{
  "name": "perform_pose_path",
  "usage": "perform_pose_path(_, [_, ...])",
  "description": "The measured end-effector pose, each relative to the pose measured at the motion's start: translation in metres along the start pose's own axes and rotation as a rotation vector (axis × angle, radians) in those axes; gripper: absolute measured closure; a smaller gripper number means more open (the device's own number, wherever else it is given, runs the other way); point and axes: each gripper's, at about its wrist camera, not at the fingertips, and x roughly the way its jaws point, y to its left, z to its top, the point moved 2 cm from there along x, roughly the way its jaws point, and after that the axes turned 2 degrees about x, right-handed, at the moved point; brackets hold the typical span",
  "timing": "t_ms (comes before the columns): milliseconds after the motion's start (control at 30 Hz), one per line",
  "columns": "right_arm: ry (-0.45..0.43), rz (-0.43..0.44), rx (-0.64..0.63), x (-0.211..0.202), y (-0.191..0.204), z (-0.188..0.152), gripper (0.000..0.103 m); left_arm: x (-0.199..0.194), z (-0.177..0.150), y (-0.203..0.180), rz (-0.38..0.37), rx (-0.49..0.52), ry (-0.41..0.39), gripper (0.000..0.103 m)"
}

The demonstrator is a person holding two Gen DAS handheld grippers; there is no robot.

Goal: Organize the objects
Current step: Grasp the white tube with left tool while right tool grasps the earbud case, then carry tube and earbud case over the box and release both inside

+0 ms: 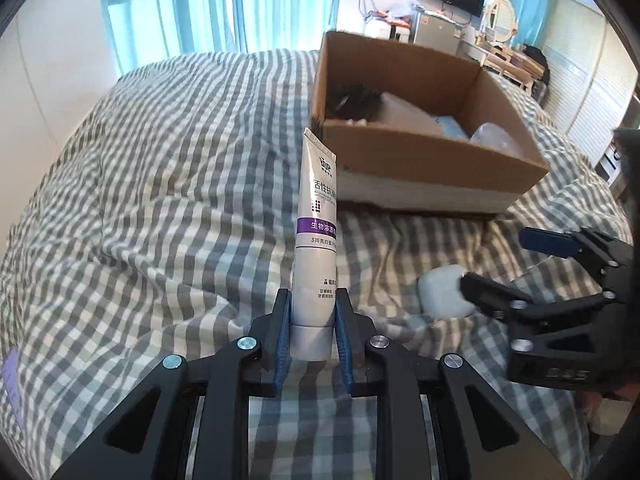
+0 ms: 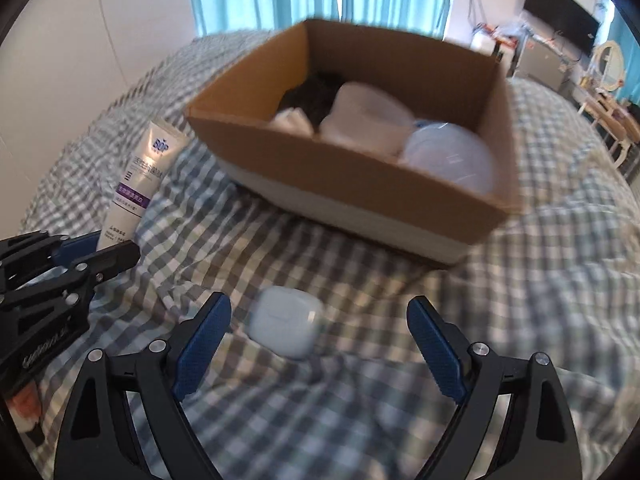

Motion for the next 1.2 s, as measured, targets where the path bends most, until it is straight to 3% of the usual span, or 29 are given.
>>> perform_pose_path(367, [0.119,-0.018,-0.061,0.045,0.015,-0.009,0.036,0.017,-0.007,0.002,-0.031,-0.013,0.043,0.083])
perform_pose_path(433, [0.128,-0.022,-0.072,0.047,0.017,-0.010,0.048,0.018,-0.008,0.001,-0.035,-0.011,0.047,0.083])
perform_pose_path(500, [0.120,-0.040,-0.091,0.044,0.020,-0.012,0.053,0.018,-0.009,0.001,-0.041,-0.016,0.050,0.083])
perform_pose_path(833, [0.037,-0.081,-0.118,0.006,0.024,-0.024,0.053,0.006,-0.019,-0.009,-0.018,0.005,0.045,0.083])
perform_pose_path(1200, [-0.135,-0.050,-0.056,-0.088,0.004,-0.014,0.053,-0.053,-0.012,-0.022,-0.044,0.010,-0.050,0.082])
